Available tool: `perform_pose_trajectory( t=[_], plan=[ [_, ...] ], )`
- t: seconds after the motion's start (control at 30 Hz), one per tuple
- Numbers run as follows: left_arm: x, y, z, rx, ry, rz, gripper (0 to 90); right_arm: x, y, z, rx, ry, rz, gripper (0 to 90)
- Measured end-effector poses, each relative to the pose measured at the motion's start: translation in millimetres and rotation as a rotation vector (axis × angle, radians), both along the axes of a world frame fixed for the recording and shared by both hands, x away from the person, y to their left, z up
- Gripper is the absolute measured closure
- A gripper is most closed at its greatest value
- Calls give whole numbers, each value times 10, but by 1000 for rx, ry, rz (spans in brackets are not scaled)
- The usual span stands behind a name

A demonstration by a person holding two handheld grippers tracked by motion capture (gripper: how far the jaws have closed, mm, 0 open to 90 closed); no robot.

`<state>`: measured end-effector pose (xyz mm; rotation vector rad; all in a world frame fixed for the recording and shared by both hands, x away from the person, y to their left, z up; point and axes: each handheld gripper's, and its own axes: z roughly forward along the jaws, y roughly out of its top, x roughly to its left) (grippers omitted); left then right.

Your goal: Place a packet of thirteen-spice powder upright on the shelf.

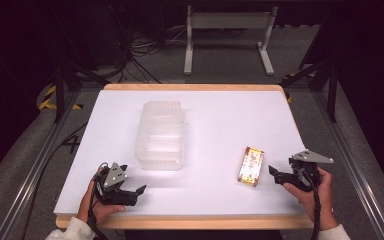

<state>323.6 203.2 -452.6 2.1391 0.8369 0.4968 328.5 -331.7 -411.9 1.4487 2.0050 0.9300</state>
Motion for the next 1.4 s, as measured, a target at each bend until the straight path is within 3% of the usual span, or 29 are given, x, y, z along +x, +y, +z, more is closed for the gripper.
perform_pose_trajectory(
  t=[0.17,0.63,0.73,0.97,1.03,1.13,1.4],
  plan=[
    [2,-11,-3,4,2,-5,68,60,156,-2,9,28,46,196],
    [8,-20,-10,16,6,-14,68,353,470,-51,19,94,71,189],
    [3,-24,-12,14,7,-16,68,474,565,-76,23,154,66,170],
    [6,-36,-19,14,14,-20,69,681,655,-20,21,190,2,156],
    [10,-38,-22,19,16,-24,68,744,709,-22,-16,195,-11,156],
    [10,-38,-22,20,15,-24,68,837,767,-57,-32,223,-35,171],
    [12,-35,-26,20,19,-26,68,944,888,-135,-97,238,-77,206]
  ],
)
